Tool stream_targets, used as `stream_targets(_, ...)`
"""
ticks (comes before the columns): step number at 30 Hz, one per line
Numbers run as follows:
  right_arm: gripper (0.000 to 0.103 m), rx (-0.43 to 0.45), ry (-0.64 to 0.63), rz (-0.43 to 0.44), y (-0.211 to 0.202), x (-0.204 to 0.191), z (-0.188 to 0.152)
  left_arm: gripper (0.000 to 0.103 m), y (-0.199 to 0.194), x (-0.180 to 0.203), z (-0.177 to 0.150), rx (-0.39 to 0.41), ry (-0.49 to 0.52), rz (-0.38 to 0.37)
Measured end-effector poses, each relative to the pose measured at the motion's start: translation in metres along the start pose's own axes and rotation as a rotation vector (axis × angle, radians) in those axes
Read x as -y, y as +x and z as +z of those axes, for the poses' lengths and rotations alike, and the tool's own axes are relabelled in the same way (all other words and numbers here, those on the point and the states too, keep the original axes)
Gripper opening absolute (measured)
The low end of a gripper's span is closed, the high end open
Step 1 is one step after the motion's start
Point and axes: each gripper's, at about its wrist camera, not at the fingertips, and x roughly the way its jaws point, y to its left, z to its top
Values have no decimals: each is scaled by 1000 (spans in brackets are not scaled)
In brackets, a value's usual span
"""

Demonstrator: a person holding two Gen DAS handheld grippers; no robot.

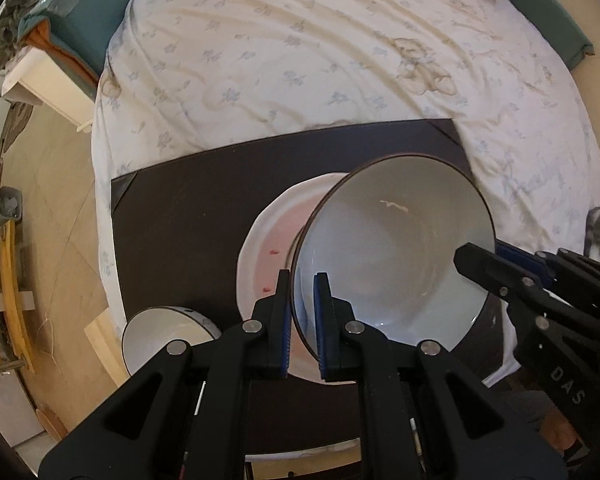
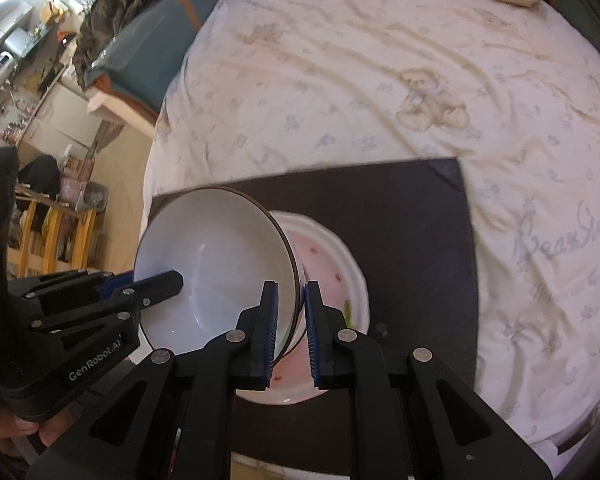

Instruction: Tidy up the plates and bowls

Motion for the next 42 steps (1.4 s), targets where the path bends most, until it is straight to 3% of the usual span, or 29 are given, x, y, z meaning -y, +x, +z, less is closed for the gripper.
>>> stream_targets(24, 15, -125, -24, -75, 45, -2, -12, 8, 44, -3, -2, -84, -2, 10)
stream_targets(42, 18, -120, 17, -41, 41, 4, -9, 9, 41, -4, -1, -74, -13, 20)
